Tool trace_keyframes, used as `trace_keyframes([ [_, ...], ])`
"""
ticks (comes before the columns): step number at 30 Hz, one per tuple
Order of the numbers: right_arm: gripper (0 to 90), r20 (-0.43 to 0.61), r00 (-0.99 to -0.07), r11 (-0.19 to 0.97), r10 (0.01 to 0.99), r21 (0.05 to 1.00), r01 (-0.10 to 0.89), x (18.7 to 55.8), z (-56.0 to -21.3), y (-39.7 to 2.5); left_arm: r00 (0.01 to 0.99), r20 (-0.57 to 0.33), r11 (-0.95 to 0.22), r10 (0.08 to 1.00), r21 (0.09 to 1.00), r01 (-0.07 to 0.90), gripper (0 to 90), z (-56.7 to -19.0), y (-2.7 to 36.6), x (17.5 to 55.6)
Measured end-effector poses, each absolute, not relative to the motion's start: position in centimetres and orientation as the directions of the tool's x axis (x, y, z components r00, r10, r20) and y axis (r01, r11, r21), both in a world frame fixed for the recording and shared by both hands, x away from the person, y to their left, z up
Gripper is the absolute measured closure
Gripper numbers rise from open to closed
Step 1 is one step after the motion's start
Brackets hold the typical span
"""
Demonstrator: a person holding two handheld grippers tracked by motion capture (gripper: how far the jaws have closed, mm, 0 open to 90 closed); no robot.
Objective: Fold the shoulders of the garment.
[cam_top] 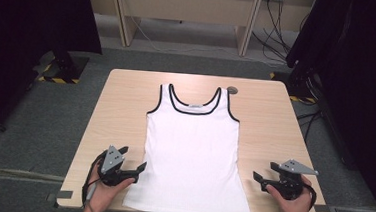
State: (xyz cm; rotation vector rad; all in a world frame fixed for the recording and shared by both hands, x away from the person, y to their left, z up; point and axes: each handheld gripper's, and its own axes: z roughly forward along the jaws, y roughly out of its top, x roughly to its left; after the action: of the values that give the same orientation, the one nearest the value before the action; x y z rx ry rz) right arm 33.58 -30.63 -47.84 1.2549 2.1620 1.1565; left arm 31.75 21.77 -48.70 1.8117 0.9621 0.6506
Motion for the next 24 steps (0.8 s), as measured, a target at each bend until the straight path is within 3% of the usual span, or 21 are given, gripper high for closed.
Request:
trace_keyframes([
  [21, 18.3, 0.067, -0.532, 0.275, 0.844, 0.797, 0.538, 33.74, -47.87, -30.48, 0.567, 0.062, -0.282, 0.821, 0.908, 0.309, 13.8, -48.71, 21.41, 31.55],
  [24, 24.3, 0.053, -0.538, 0.293, 0.841, 0.792, 0.536, 33.88, -47.85, -30.31, 0.569, 0.071, -0.291, 0.82, 0.906, 0.307, 13.8, -48.71, 21.3, 31.54],
])
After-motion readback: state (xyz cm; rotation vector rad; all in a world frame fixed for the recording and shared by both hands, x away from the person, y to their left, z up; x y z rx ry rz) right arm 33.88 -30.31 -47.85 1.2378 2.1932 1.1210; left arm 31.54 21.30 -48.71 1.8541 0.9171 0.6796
